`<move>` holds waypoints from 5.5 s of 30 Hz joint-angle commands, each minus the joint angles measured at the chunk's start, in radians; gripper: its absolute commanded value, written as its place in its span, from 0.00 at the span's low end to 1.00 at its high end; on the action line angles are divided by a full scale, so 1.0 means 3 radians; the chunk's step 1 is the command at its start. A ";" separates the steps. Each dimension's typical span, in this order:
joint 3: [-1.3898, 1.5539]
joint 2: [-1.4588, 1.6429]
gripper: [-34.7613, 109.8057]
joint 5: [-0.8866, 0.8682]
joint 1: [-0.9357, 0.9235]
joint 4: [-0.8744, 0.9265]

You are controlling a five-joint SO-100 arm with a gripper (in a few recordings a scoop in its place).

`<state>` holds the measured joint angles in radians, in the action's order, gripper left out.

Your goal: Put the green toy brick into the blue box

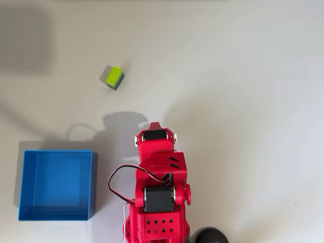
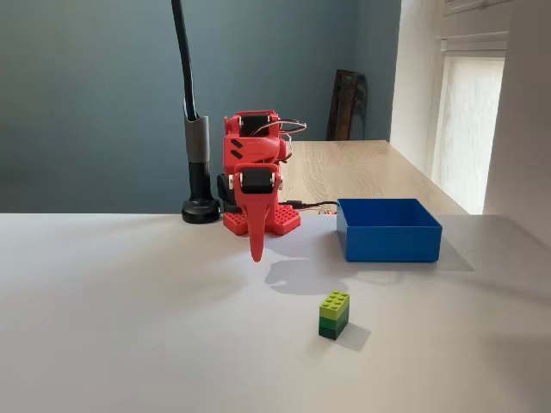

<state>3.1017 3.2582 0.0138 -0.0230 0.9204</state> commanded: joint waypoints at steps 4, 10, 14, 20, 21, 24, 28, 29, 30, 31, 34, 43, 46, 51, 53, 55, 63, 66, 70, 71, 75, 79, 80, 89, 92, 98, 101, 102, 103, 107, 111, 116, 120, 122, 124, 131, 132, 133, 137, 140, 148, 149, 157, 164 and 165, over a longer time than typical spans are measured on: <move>0.0020 0.0036 0.24 0.0046 -0.0046 0.0000; 0.0015 0.0031 0.24 0.0031 -0.0041 -0.0005; -0.0046 0.0026 0.24 0.0077 -0.0041 -0.0087; -0.0450 -0.0010 0.24 0.0000 -0.0041 -0.0184; -0.0516 -0.0061 0.24 0.0031 -0.0046 -0.0184; -0.0747 -0.0373 0.24 0.0143 -0.0097 -0.0179; -0.1222 -0.1007 0.24 0.0291 -0.0205 -0.0179; -0.1360 -0.1171 0.24 0.0322 -0.0230 -0.0179; -0.1498 -0.1345 0.24 0.0363 -0.0251 -0.0179; -0.1631 -0.1503 0.24 0.0409 -0.0261 -0.0179; -0.1984 -0.1943 0.24 0.0568 -0.0286 -0.0179; -0.2730 -0.2899 0.24 0.1150 -0.0271 -0.0174; -0.2961 -0.3237 0.24 0.1309 -0.0199 -0.0169; -0.3385 -0.3809 0.24 0.1411 -0.0051 -0.0041; -0.3595 -0.4060 0.24 0.1411 0.0020 0.0051; -0.3814 -0.4331 0.27 0.1411 0.0077 0.0138; -0.4479 -0.5262 0.41 0.1672 0.0332 0.0245; -0.4781 -0.5543 0.43 0.1708 0.0481 0.0353; -0.5195 -0.5850 0.44 0.1698 0.0726 0.0593; -0.5292 -0.5916 0.44 0.1692 0.0793 0.0660; -0.5640 -0.6167 0.44 0.1600 0.1028 0.0874; -0.5885 -0.6386 0.44 0.1565 0.1212 0.1023; -0.5937 -0.6438 0.44 0.1565 0.1237 0.1048; -0.6448 -0.6862 0.45 0.1646 0.1227 0.1432; -0.6545 -0.6934 0.44 0.1692 0.1176 0.1524; -0.6637 -0.6964 0.45 0.1815 0.1120 0.1646; -0.6683 -0.6969 0.45 0.1851 0.1104 0.1728; -0.6693 -0.6969 0.45 0.1861 0.1094 0.1739; -0.6693 -0.6969 0.45 0.1877 0.1084 0.1744; -0.6693 -0.6969 0.45 0.1963 0.1018 0.1749; -0.6688 -0.6974 0.44 0.2010 0.0961 0.1744; -0.6678 -0.6980 0.44 0.2030 0.0946 0.1739; -0.6678 -0.6985 0.43 0.2035 0.0951 0.1728; -0.6678 -0.7021 0.43 0.2035 0.0956 0.1713; -0.6739 -0.7133 0.42 0.2035 0.0956 0.1713; -0.7031 -0.7476 0.40 0.2035 0.0936 0.1718; -0.7056 -0.7506 0.39 0.2035 0.0936 0.1718; -0.7082 -0.7527 0.39 0.2035 0.0936 0.1718; -0.7153 -0.7593 0.31 0.2020 0.0946 0.1713; -0.7184 -0.7614 0.24 0.1974 0.0946 0.1708; -0.7107 -0.7583 0.24 0.1928 0.0951 0.1677; -0.7061 -0.7578 0.24 0.1917 0.0961 0.1657; -0.6750 -0.7424 0.24 0.1544 0.1048 0.1493; -0.6499 -0.6724 0.24 0.1074 0.1263 0.1406; -0.6484 -0.6637 0.24 0.1007 0.1314 0.1406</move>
<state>1.1198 1.0048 0.3988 0.3037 1.3407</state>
